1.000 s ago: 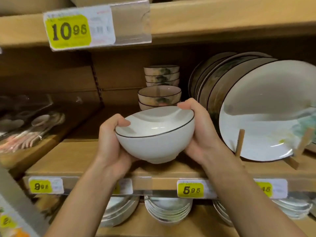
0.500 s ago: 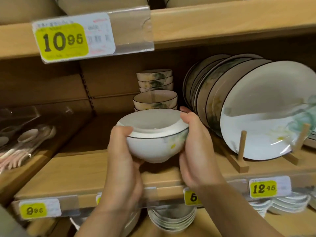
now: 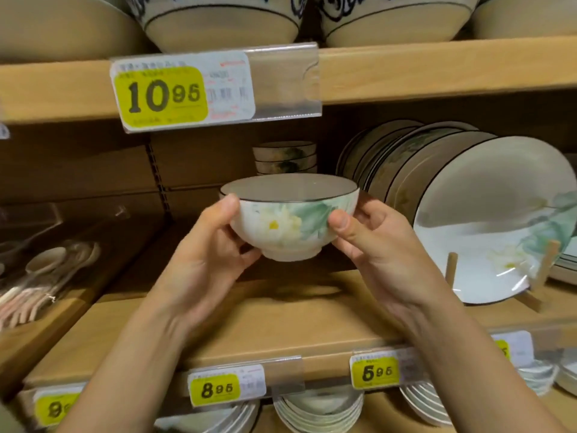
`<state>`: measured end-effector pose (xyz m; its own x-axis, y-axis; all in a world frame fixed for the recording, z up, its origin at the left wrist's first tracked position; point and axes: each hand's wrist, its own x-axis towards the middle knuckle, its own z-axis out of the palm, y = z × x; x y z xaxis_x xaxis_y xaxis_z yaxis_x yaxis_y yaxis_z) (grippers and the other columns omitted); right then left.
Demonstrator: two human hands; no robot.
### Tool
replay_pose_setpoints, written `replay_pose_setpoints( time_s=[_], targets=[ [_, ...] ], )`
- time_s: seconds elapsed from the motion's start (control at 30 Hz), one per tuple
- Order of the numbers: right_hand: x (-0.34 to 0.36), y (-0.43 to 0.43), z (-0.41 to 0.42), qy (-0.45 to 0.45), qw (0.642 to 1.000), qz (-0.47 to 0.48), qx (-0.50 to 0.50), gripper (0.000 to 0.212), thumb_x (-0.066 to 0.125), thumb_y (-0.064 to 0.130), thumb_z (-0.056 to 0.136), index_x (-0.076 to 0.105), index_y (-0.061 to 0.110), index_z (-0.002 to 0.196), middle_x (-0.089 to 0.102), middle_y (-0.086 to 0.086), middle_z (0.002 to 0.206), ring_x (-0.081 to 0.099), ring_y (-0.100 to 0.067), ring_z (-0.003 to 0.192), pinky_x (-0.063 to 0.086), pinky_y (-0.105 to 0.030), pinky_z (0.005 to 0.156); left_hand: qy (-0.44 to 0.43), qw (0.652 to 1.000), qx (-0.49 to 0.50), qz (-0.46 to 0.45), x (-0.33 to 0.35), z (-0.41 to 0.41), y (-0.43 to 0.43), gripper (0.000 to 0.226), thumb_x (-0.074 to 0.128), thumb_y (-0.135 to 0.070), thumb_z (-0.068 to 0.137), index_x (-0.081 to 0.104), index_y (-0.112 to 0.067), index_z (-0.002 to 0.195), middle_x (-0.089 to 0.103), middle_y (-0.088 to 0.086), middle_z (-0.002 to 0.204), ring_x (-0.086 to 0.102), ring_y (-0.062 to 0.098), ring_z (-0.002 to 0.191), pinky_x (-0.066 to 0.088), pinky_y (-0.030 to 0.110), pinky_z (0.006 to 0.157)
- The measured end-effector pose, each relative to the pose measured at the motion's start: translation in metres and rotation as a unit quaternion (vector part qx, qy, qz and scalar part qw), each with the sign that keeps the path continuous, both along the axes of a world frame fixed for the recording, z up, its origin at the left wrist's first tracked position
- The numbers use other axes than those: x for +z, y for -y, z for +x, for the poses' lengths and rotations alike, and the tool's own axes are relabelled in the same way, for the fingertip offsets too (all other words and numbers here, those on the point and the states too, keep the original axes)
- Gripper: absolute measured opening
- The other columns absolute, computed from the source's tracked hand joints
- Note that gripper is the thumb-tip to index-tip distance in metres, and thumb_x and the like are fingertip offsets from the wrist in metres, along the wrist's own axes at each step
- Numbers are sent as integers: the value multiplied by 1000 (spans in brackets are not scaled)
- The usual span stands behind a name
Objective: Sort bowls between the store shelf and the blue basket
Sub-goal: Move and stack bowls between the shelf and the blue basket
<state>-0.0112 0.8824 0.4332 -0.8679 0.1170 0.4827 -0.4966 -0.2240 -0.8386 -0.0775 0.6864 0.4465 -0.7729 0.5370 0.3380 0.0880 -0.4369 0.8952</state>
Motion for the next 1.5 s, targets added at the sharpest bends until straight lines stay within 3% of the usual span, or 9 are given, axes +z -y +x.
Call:
replay_pose_setpoints(
  time_s=[0.07,0.17,0.27,0.4,0.5,0.73,1.0,1.1,1.5],
  targets=[
    [12,-3,-12,-22,999,15,-33,62,86,34,66,62,13,119,72,-5,115,66,-19,111,54,-32,90,-33,999,12,-36,7,-7,-4,89,88,-47,55,56,-14,131,64,5,129,57,20,124,46,39,104],
    [23,-6,-37,-30,997,20,-72,75,87,33,65,55,14,130,69,-5,120,63,-21,115,50,-41,98,-64,996,47,-46,20,-23,-18,80,81,-30,70,47,-9,139,62,8,131,57,20,124,42,40,109],
    [30,-7,-65,-26,997,13,-77,72,80,31,68,53,14,133,65,-6,126,61,-22,119,47,-42,102,-98,993,46,-42,34,-43,-29,91,86,-45,57,51,-12,135,59,9,135,53,22,129,31,47,115],
    [37,-5,-94,-19,993,16,-112,60,72,39,75,55,22,130,67,-2,124,62,-19,116,47,-44,102,-157,984,41,-71,39,-73,-44,70,76,-38,72,51,-14,134,64,4,129,58,16,122,39,40,110],
    [39,-8,-108,-26,987,58,-148,57,69,43,83,52,22,133,64,-1,127,61,-16,118,48,-41,102,-182,976,91,-80,39,-93,-54,54,76,-31,79,56,-17,127,65,5,127,61,17,119,42,42,108],
    [21,-16,-131,5,968,141,-206,53,61,47,89,52,20,134,63,3,126,59,-7,116,45,-25,100,-172,974,118,-87,17,-124,-58,59,78,-46,66,60,-28,119,69,-3,121,63,11,114,47,35,101],
    [6,-19,-142,36,960,165,-221,39,58,52,89,55,31,122,63,21,106,57,21,89,42,2,70,-170,977,83,-100,-4,-140,-57,71,82,-53,64,58,-26,125,68,-3,123,62,12,116,47,35,100],
    [3,-20,-142,41,960,171,-219,41,58,49,90,54,28,125,63,19,109,57,19,90,43,1,69,-169,978,75,-99,-8,-141,-56,90,82,-58,59,53,-17,134,65,1,127,61,15,118,46,36,101],
    [-8,-26,-136,53,964,185,-184,46,57,43,93,52,20,132,66,13,114,61,14,95,47,-2,72,-175,976,63,-110,-18,-144,-57,100,86,-57,53,49,-15,136,66,2,125,62,15,116,49,33,97]
  ],
)
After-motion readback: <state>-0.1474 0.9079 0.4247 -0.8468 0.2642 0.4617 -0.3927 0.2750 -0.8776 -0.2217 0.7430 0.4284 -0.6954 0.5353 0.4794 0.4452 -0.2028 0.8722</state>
